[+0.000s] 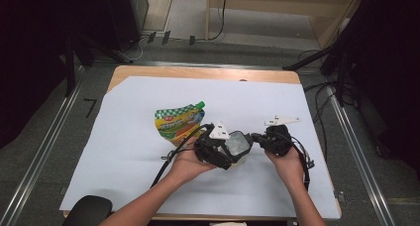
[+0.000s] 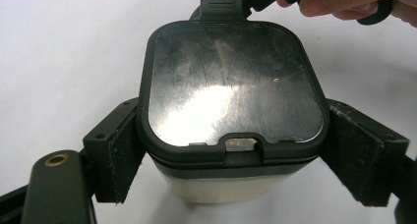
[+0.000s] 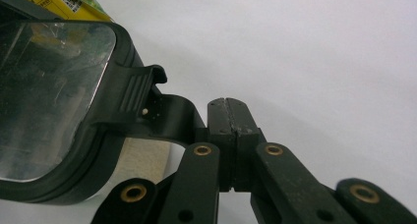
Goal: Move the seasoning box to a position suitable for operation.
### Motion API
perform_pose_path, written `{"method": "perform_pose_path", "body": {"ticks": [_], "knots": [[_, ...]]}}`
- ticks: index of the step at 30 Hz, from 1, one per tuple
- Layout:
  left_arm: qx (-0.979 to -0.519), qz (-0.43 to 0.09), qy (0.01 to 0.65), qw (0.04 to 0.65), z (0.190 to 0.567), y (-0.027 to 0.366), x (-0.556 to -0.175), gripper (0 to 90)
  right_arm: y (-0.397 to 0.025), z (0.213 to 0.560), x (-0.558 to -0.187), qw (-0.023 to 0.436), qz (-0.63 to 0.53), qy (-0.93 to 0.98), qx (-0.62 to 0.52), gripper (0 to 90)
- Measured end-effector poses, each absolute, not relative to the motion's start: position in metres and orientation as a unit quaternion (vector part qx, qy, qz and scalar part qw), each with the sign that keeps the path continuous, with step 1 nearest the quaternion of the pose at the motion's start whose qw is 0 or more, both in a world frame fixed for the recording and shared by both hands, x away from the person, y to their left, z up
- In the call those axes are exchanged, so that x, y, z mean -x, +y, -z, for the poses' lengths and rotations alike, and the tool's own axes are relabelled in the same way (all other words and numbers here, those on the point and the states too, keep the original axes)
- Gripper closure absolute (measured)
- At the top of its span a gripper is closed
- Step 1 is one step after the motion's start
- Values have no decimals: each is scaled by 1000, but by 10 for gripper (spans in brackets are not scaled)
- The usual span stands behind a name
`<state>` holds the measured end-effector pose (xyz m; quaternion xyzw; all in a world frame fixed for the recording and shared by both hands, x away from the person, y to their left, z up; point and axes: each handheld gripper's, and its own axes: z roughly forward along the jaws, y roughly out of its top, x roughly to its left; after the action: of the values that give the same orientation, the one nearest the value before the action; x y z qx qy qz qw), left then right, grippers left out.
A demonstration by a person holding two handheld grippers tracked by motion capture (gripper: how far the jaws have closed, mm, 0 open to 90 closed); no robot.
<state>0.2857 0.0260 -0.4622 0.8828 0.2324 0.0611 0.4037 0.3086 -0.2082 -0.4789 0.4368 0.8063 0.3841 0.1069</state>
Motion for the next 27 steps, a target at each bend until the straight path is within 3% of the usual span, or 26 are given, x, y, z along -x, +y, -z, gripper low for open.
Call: {"method": "perform_pose_path", "body": {"ticks": [27], "knots": [[-878,-64,233,414,459,27,-286,179,-209,478,-303,105,-384,808,-434,900]]}}
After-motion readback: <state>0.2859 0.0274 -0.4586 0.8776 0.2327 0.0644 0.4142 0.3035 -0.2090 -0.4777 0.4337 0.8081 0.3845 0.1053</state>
